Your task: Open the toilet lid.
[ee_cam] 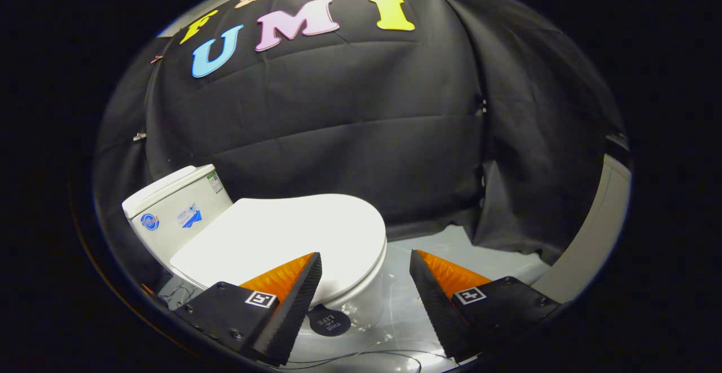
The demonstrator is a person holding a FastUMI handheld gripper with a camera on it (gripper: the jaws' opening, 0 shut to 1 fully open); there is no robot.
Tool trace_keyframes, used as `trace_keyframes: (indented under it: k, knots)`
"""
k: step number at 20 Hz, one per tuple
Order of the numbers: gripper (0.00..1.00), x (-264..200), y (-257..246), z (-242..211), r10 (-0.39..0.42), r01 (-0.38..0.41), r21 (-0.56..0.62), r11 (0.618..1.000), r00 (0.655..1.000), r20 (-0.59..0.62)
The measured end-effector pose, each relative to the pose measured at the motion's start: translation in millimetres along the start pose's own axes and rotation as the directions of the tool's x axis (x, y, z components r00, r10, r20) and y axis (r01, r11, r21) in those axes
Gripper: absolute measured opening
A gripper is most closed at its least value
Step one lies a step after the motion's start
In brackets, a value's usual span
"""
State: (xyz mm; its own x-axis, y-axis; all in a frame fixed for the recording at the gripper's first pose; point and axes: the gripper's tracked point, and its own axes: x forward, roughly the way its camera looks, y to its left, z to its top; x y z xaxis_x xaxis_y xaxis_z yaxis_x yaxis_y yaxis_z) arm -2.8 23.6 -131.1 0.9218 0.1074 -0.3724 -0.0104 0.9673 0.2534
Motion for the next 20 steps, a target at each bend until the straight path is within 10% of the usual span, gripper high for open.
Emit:
trace_keyframes:
  k: [7, 15, 17, 20]
  knots:
    - [0.99, 1.2, -0.6, -36.5, 0.071, -0.034, 0.276, 0.960, 0.990, -0.124]
    - [0.96, -18.0, -3.1, -89.9, 0.284, -0.035, 0.729, 0.684, 0.933, -0.222]
    - [0.63, -10.0, -3.3, -92.1, 0.288, -0.024, 0.762, 0.647, 0.933, -0.215]
    - [0.59, -18.4, 7.4, -87.4, 0.355, -0.059, 0.825, 0.562, 0.918, -0.176]
